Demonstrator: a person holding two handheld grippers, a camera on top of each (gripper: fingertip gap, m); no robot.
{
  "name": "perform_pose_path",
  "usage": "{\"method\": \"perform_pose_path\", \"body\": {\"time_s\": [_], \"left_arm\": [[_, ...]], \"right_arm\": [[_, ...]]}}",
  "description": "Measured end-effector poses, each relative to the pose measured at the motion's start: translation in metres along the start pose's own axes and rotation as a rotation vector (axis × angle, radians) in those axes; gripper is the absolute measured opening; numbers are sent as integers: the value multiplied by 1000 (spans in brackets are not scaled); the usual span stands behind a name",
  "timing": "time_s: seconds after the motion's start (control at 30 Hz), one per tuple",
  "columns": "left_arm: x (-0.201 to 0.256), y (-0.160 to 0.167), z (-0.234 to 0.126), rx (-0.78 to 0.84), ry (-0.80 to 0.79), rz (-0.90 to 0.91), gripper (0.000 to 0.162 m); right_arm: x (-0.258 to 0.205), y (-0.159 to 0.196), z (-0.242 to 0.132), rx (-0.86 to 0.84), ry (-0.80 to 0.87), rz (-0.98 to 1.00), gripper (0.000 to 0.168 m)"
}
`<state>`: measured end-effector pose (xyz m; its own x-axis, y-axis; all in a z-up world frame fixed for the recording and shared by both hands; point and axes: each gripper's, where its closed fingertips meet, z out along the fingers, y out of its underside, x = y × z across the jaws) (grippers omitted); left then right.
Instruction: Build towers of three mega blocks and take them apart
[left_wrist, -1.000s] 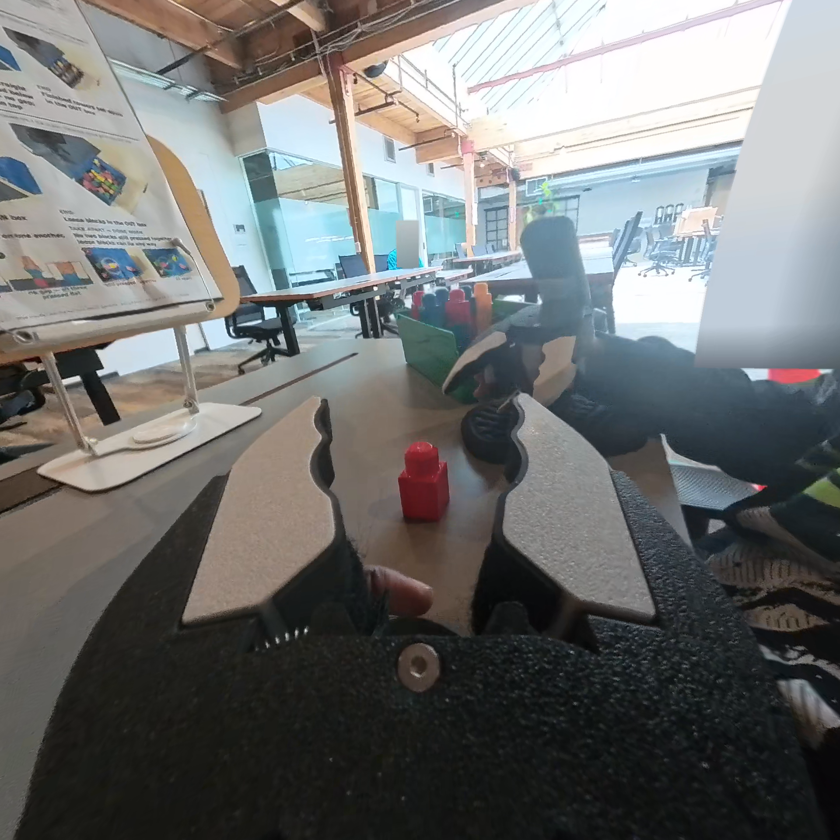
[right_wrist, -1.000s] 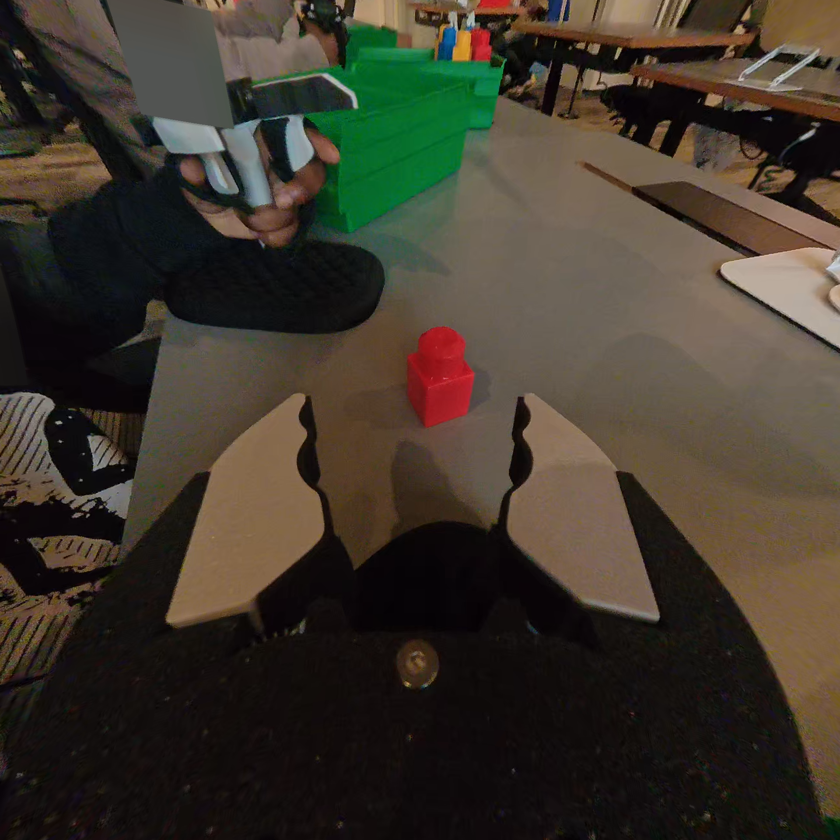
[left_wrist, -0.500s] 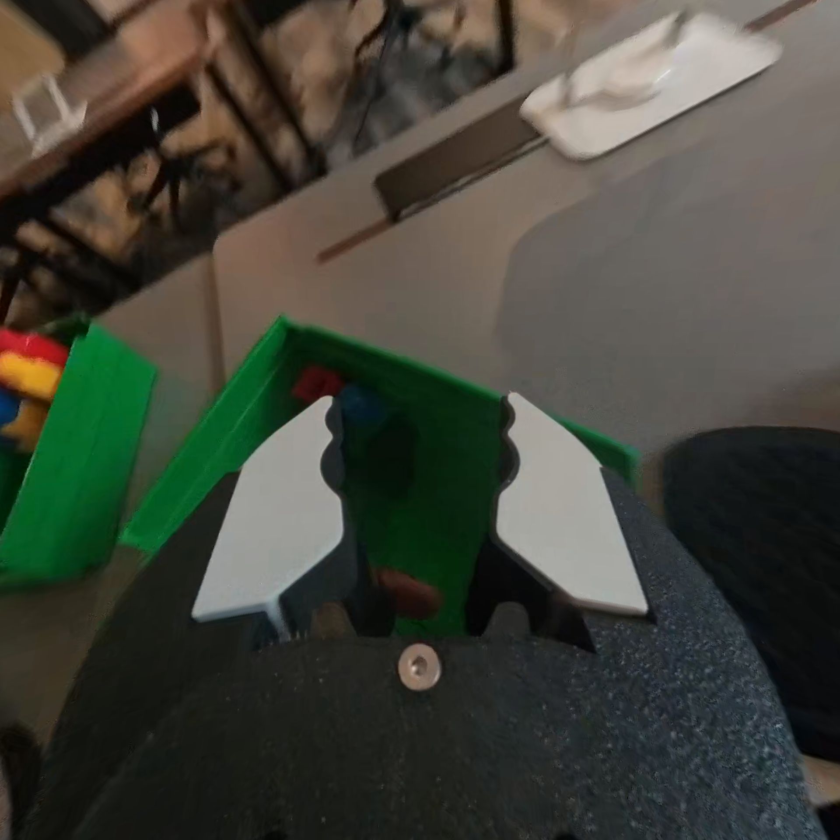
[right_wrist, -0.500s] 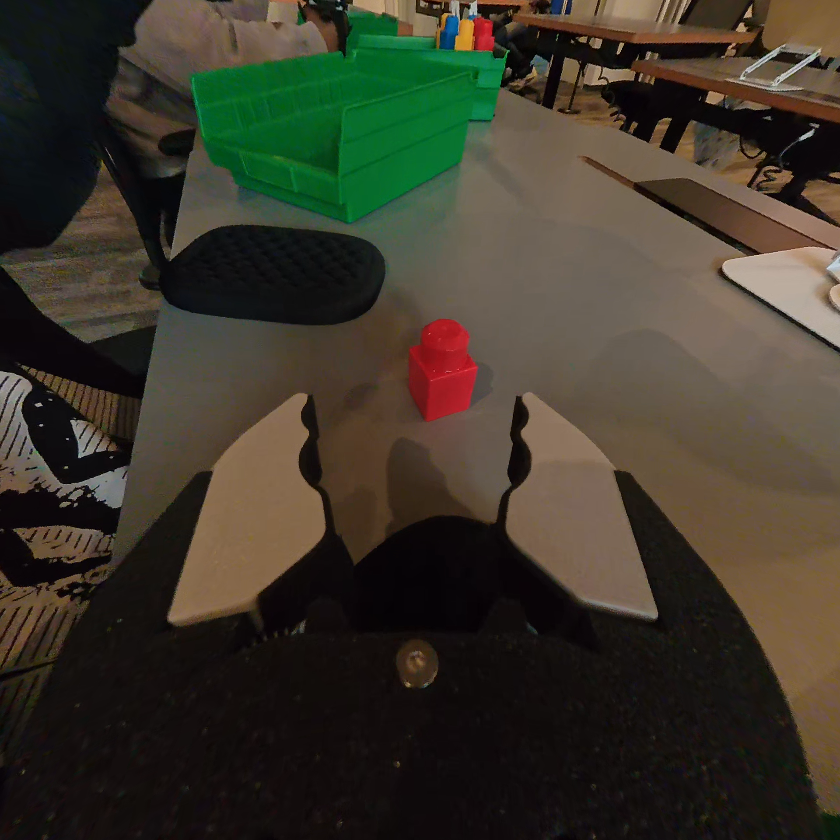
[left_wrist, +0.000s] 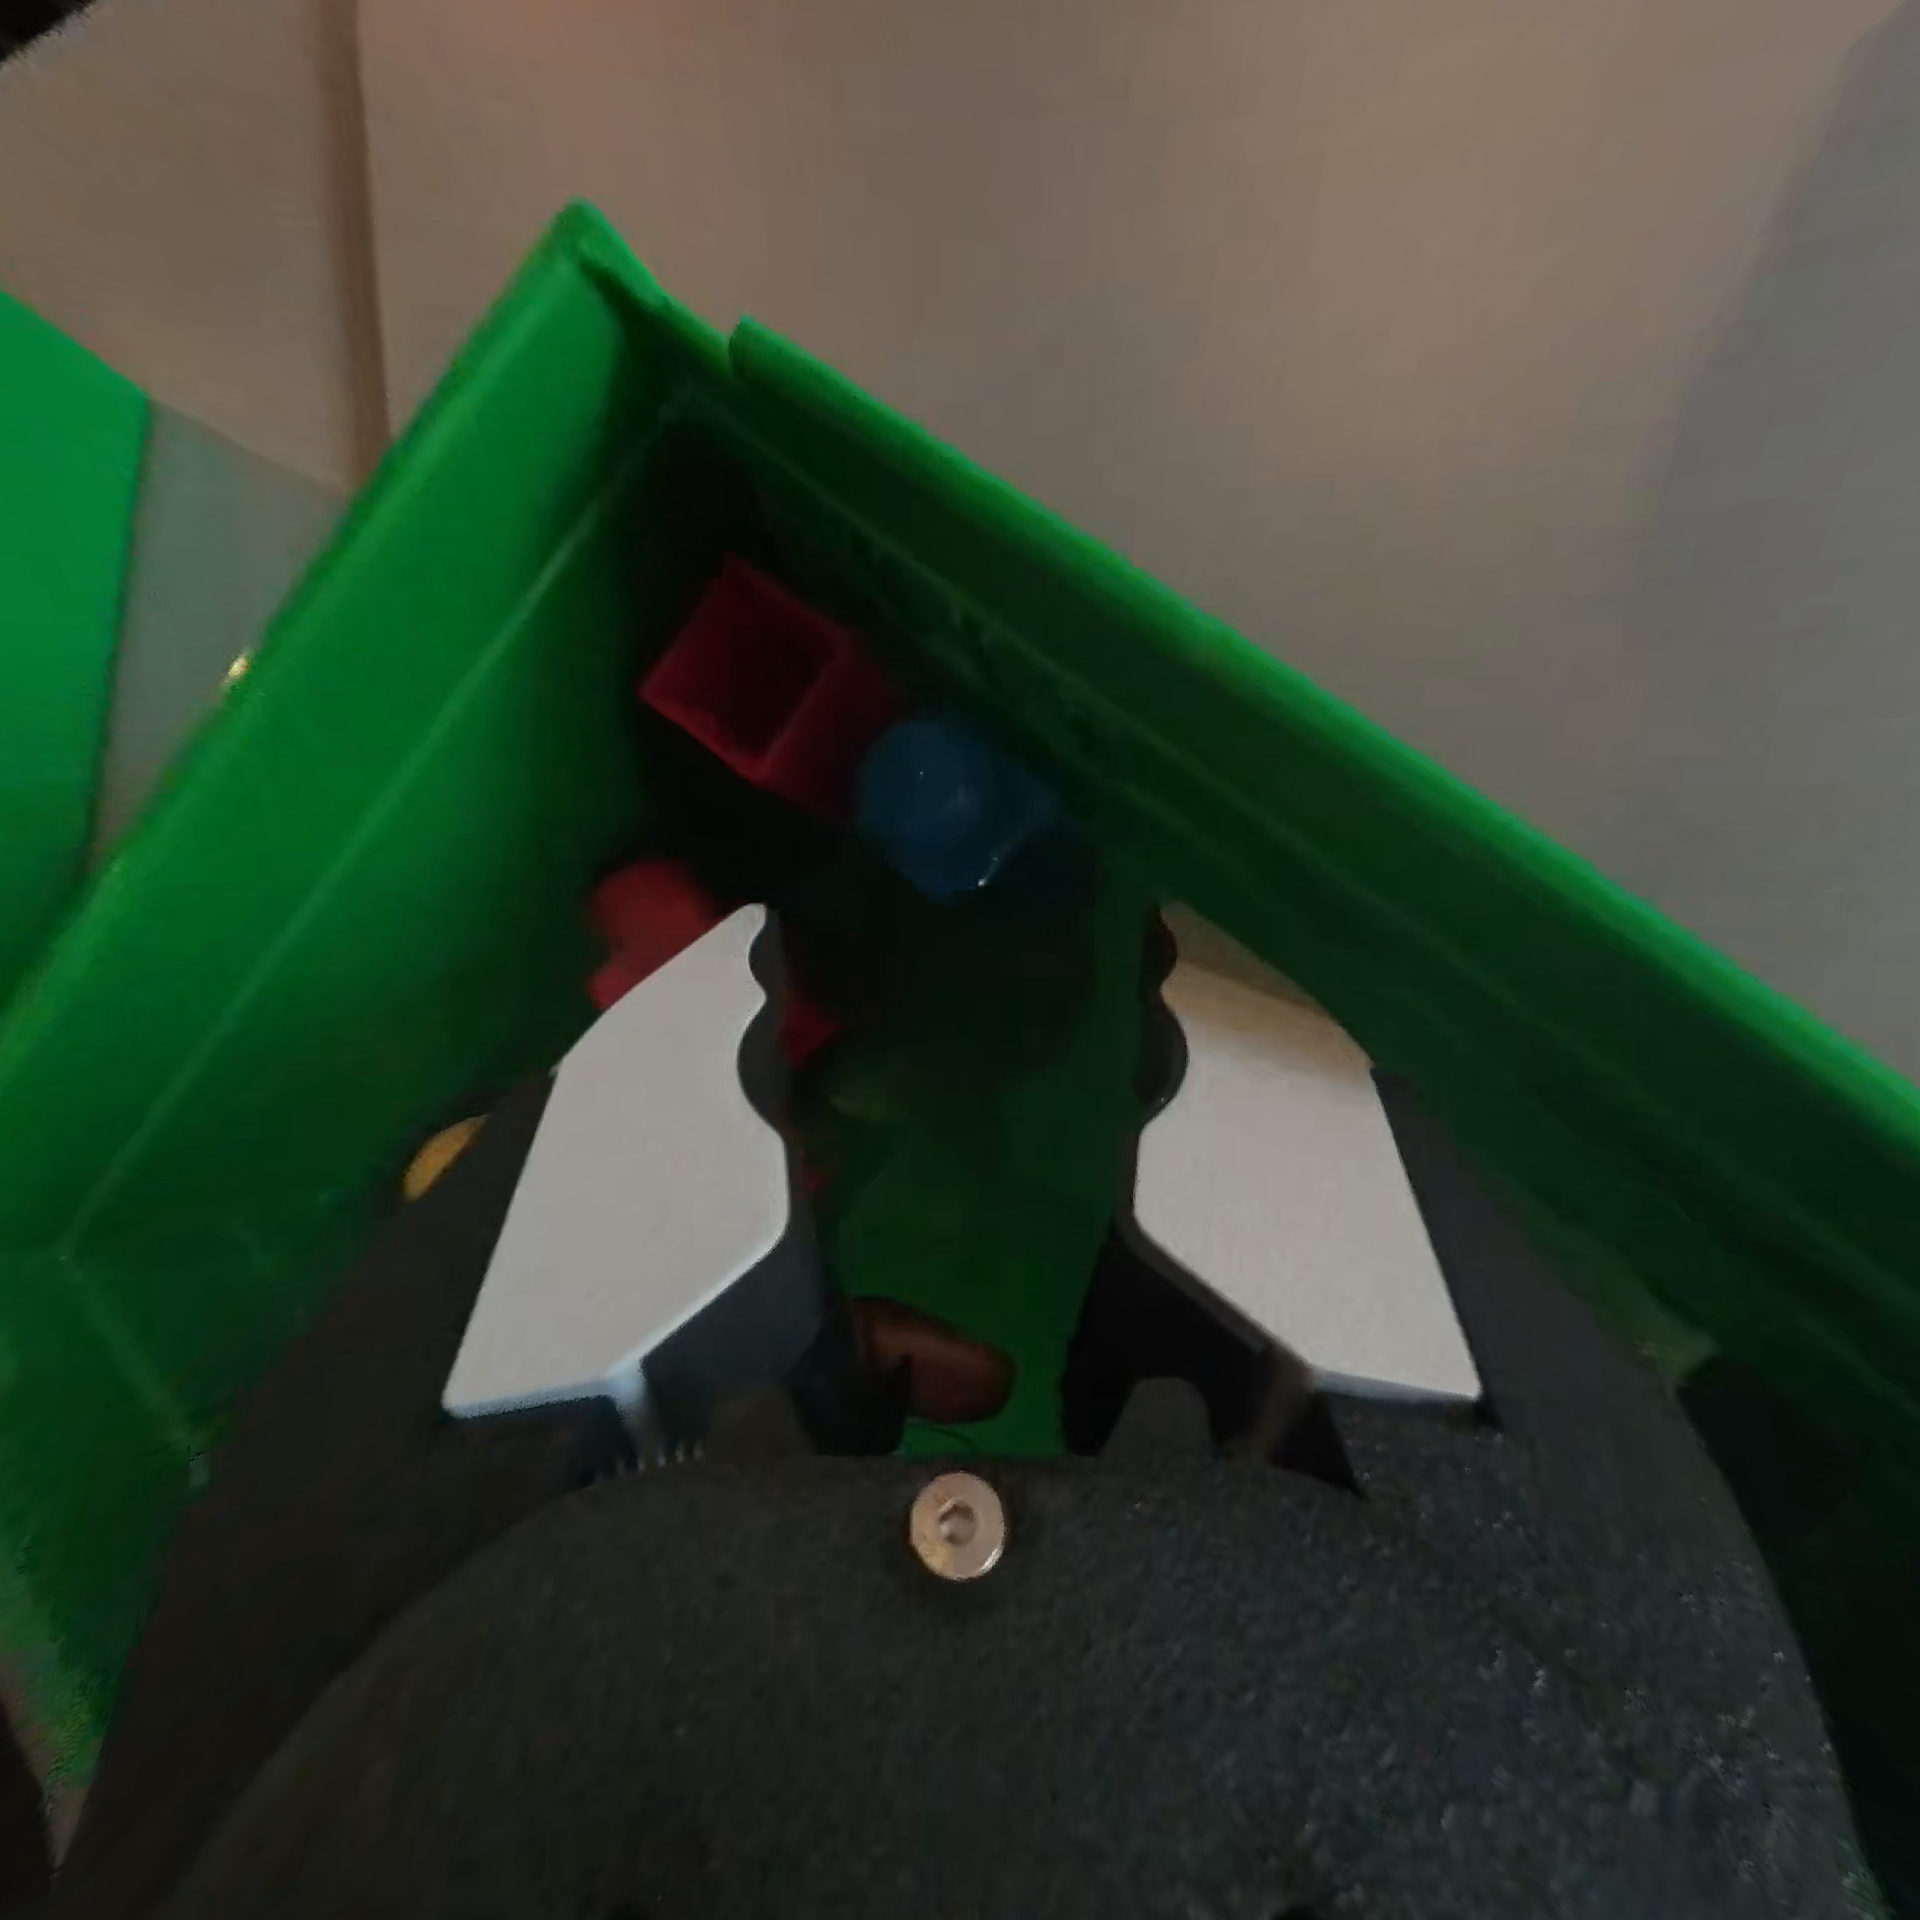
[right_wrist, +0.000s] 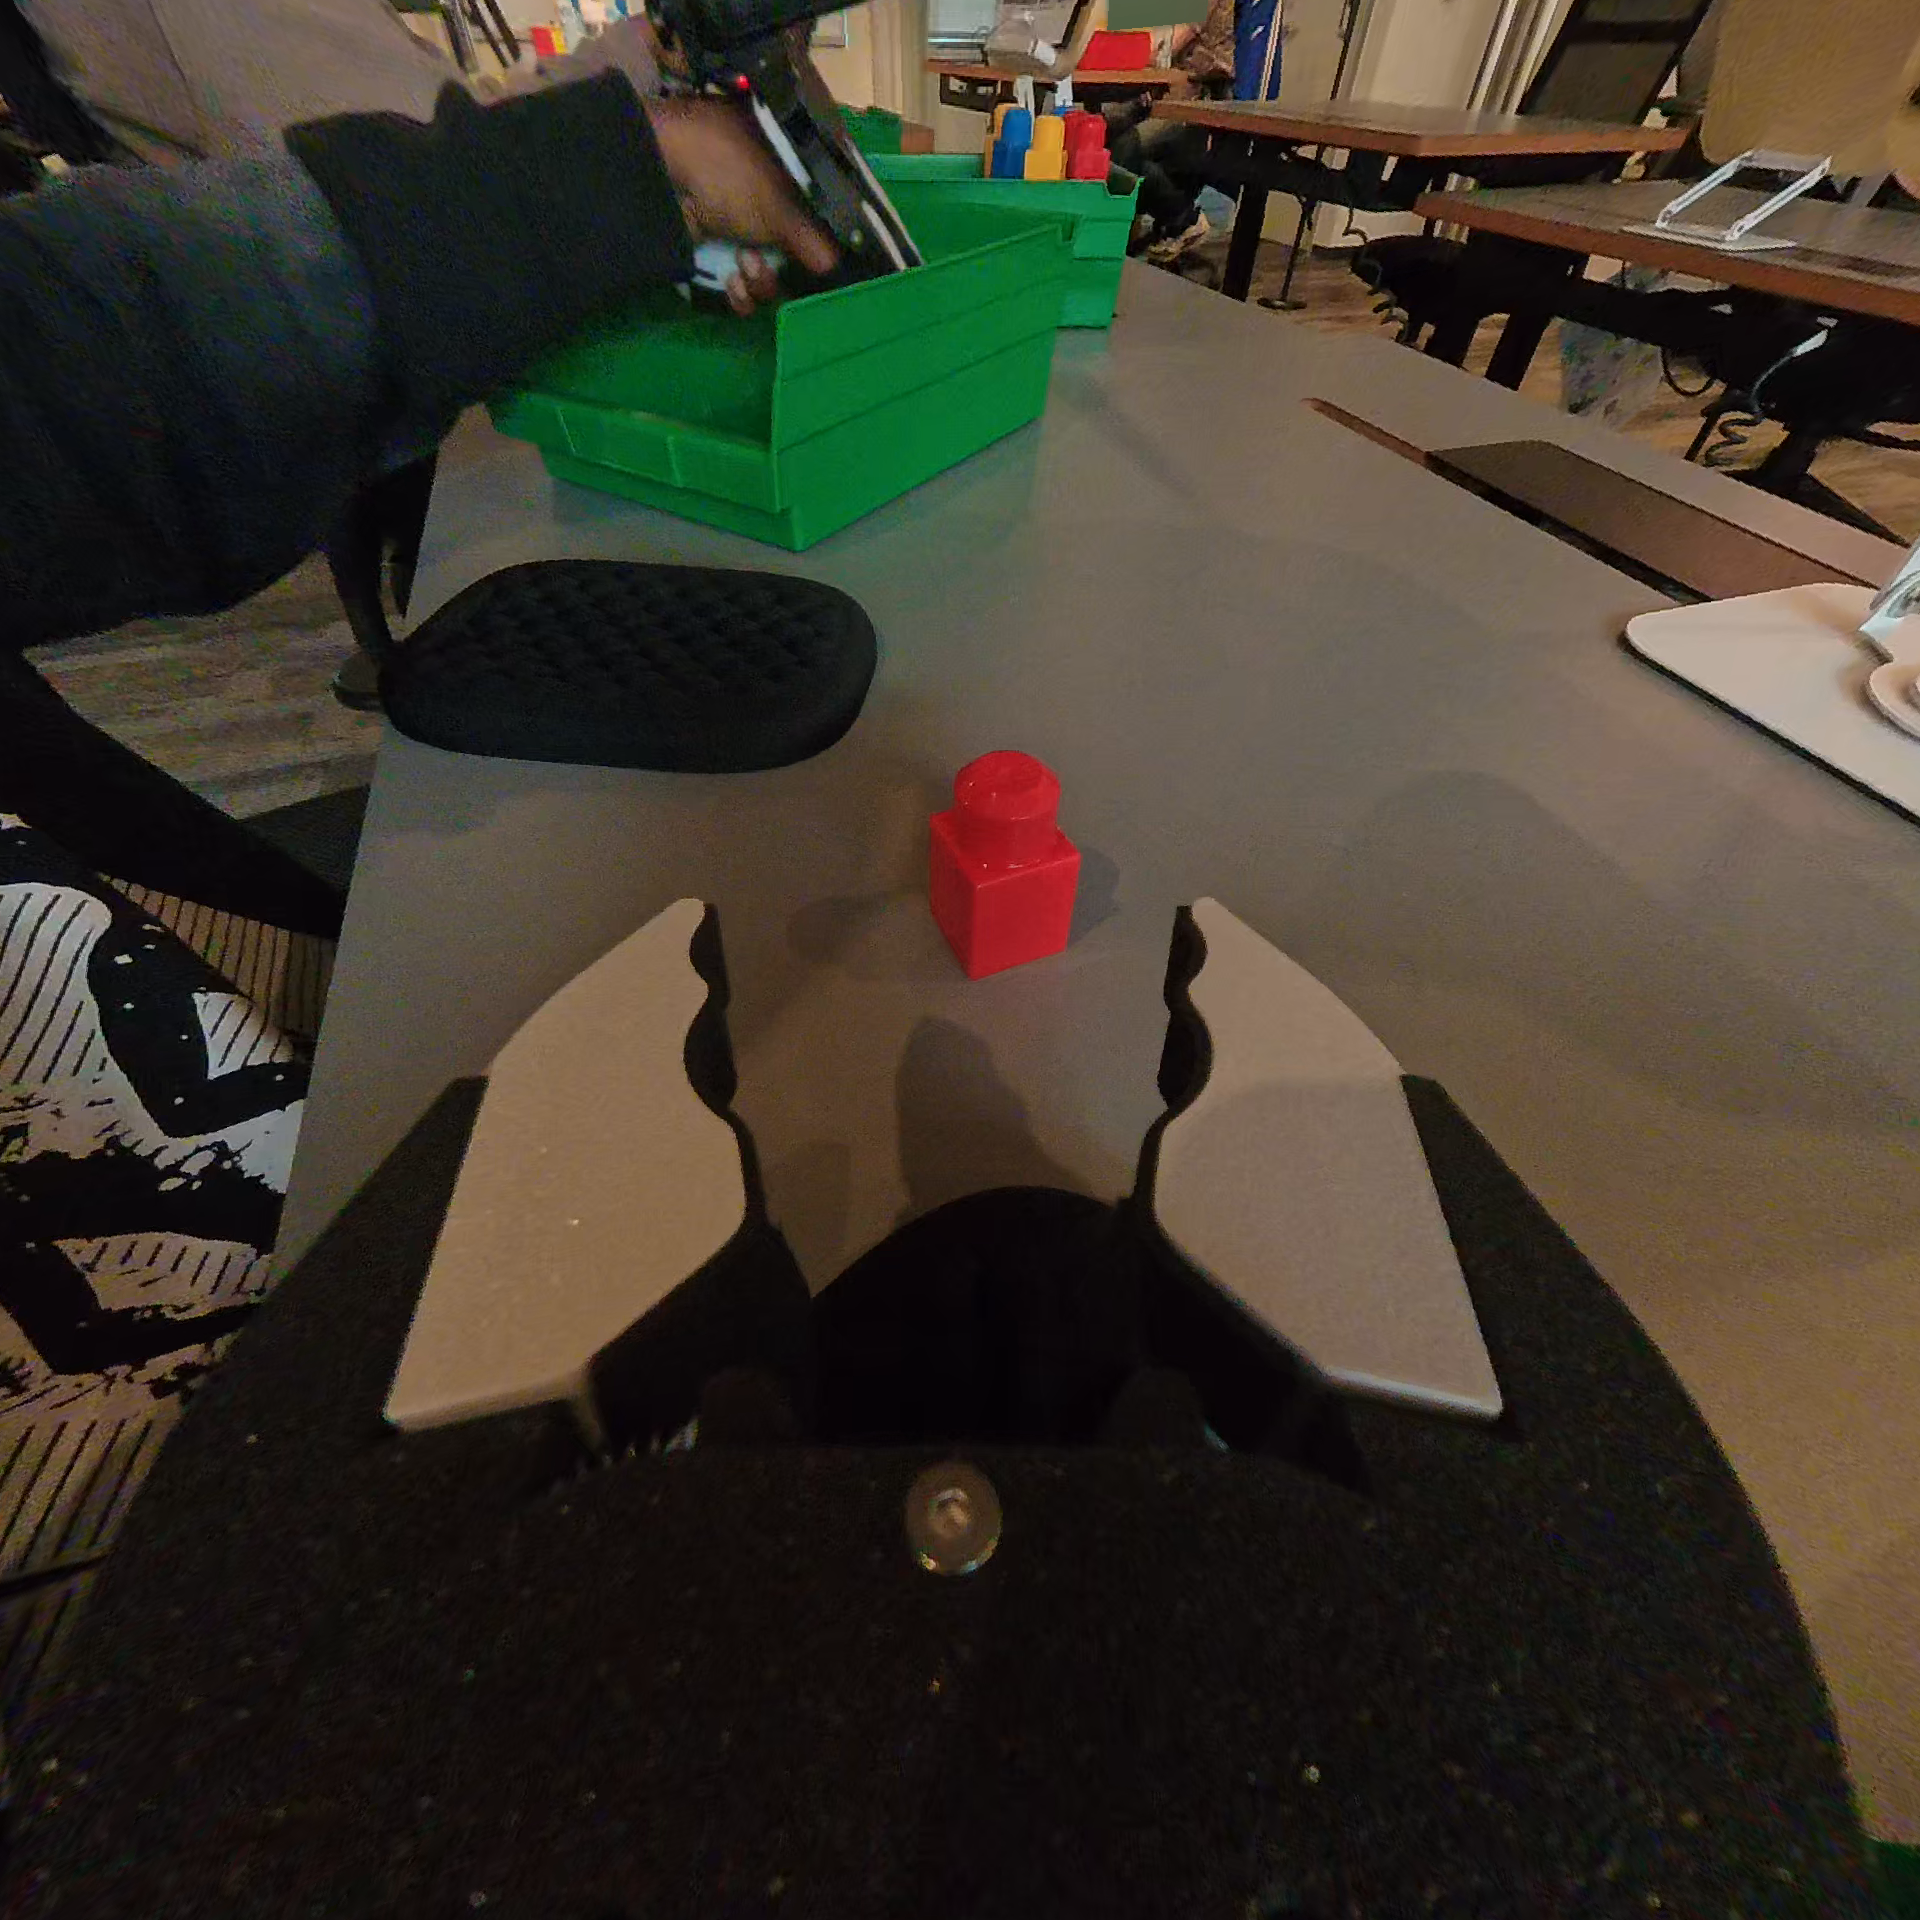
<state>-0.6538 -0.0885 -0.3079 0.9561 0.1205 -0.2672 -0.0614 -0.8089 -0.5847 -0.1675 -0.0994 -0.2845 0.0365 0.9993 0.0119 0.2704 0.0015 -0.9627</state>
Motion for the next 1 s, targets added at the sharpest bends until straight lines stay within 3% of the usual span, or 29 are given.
{"method": "perform_pose_path", "body": {"time_s": [0.37, 0.57, 0.7, 0.9, 1.0], "left_arm": [[-27, 11, 24, 15, -167, -128, 66], [-11, 9, 25, 60, -83, -175, 68], [-16, 4, 33, 77, -135, -153, 67], [-19, -1, 40, 113, -169, -125, 44], [-18, -1, 39, 125, -142, -141, 43]], "right_arm": [[0, 0, 0, -1, -6, 7, 81], [0, 2, 1, -11, -8, 4, 81], [0, 2, 1, -13, -8, 2, 81], [0, 1, 1, -10, -10, 4, 81], [-1, 1, 1, -8, -10, 2, 81]]}}
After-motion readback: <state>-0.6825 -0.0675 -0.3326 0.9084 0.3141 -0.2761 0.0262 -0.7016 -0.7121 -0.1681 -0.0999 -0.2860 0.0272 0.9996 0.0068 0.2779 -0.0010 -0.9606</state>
